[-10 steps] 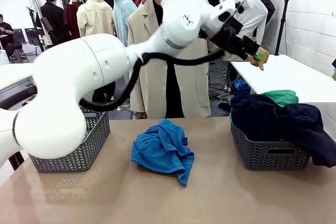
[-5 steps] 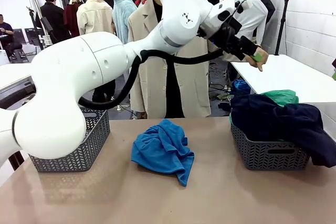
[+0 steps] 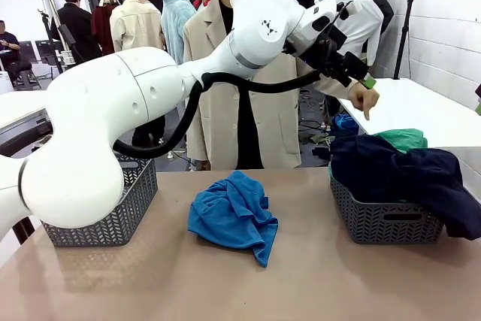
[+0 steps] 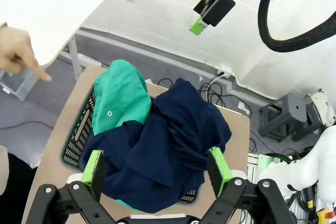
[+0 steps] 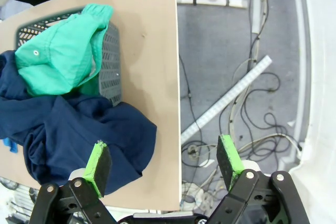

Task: Sort the tops and bottoms.
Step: Lift clothes from the center of the table with your right hand.

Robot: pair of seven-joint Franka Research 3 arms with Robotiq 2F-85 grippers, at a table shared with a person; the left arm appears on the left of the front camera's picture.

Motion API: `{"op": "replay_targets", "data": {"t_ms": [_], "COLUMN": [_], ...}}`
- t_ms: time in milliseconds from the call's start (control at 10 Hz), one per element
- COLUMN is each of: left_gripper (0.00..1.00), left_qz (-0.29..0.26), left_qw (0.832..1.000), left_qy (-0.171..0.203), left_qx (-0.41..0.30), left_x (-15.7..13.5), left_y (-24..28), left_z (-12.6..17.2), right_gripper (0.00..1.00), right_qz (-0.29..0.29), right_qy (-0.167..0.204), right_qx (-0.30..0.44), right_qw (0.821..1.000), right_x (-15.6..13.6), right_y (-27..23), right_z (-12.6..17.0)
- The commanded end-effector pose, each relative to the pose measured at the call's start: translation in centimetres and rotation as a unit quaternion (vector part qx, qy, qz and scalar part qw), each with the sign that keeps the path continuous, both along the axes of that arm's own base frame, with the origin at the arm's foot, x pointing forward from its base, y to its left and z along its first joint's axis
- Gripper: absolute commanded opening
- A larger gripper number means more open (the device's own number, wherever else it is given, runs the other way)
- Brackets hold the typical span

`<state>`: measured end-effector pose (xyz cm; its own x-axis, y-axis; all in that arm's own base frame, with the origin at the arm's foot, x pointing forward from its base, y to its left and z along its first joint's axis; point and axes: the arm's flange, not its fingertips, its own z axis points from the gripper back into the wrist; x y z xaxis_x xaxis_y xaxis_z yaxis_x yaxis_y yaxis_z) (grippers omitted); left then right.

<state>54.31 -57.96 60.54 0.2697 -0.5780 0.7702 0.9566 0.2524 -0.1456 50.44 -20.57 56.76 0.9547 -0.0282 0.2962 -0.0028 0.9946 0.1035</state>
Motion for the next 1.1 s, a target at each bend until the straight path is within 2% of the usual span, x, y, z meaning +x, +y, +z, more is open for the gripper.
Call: {"op": "replay_targets", "data": {"t_ms": [0,200,300,400,500,600,700,900,1000], "left_gripper": [1.0,1.0,1.0,1.0,1.0,1.0,1.0,1.0,1.0], "left_qz": [0.028,0.114,0.173,0.188,0.254,0.331,0.366,0.461,0.493], "left_qw": [0.999,0.99,0.979,0.976,0.958,0.924,0.901,0.814,0.78], "left_qy": [-0.024,-0.034,-0.058,-0.048,-0.032,-0.021,0.018,0.099,0.126], "left_qx": [0.034,0.082,0.088,0.1,0.13,0.188,0.234,0.34,0.364], "left_x": [0.3,0.1,-1.2,-3.3,-5.4,-7.9,-11.3,-17.8,-19.9], "left_y": [4.1,14.9,20.1,25.1,29.5,33.5,36.4,41.9,44.0], "left_z": [0.2,0.7,0.9,0.3,-0.8,-2.4,-4.1,-8.1,-10.7], "right_gripper": [1.0,1.0,1.0,1.0,1.0,1.0,1.0,1.0,1.0], "right_qz": [0.001,0.001,0.001,0.001,0.001,0.001,0.001,0.001,0.001], "right_qy": [0.004,0.004,0.004,0.004,0.004,0.004,0.004,0.004,0.004], "right_qx": [-0.005,-0.005,-0.005,-0.005,-0.005,-0.005,-0.005,-0.005,-0.005], "right_qw": [1.0,1.0,1.0,1.0,1.0,1.0,1.0,1.0,1.0], "right_x": [-0.1,-0.1,-0.1,-0.1,-0.1,-0.1,-0.1,-0.1,-0.1], "right_y": [0.2,0.2,0.2,0.2,0.2,0.2,0.2,0.2,0.2], "right_z": [-0.1,-0.1,-0.1,-0.1,-0.1,-0.1,-0.1,-0.1,-0.1]}}
